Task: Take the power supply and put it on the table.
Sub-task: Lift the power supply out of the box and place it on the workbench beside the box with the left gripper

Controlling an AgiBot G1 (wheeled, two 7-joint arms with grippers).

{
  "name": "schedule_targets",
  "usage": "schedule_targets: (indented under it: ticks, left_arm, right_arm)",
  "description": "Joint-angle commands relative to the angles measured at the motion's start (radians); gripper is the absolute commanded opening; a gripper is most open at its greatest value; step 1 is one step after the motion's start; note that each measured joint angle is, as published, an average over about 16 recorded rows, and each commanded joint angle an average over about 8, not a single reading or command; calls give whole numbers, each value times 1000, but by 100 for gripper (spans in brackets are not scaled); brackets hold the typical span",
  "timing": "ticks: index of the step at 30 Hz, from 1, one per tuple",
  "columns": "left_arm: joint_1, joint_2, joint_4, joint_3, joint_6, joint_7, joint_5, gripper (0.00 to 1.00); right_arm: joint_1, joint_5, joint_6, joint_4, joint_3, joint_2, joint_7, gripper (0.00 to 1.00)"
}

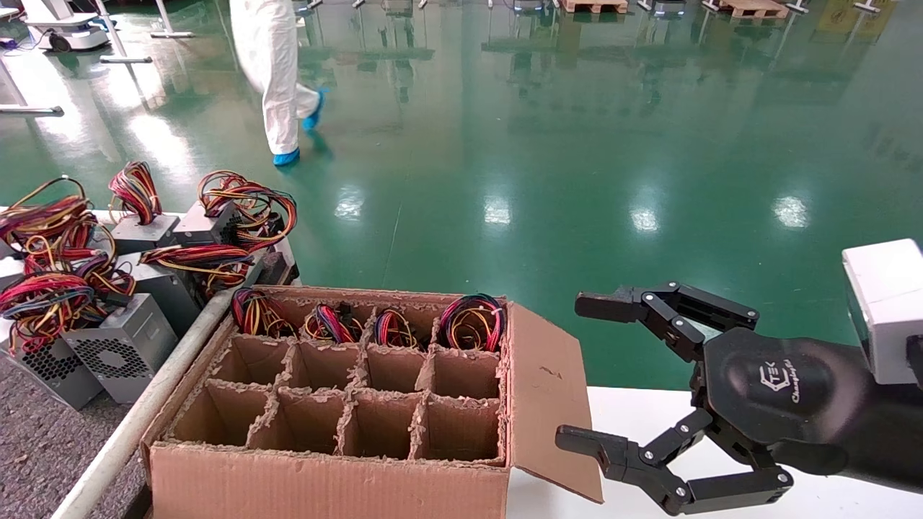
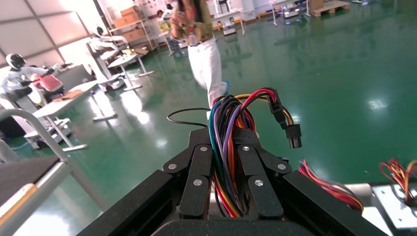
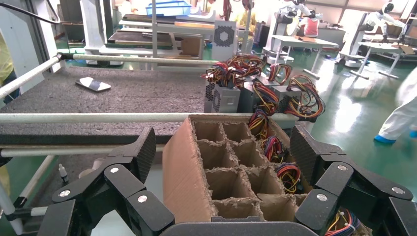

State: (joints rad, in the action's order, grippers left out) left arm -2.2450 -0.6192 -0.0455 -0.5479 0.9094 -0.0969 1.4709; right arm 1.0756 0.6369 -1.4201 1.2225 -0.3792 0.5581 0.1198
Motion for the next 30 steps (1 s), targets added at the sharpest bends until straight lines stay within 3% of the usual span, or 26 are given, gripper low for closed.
schedule_targets:
  ticks: [1,17,30]
  left_arm:
    - [3,12,-1,-2,18,7,4,0]
    - [51,64,-1,-13,50,35,20,0]
    - [138,58,-12,-9,89,37,18,0]
  right_arm:
    - [0,0,0,0,0,0,0,100]
    - [0,0,0,0,0,0,0,100]
    - [0,0,0,0,0,0,0,100]
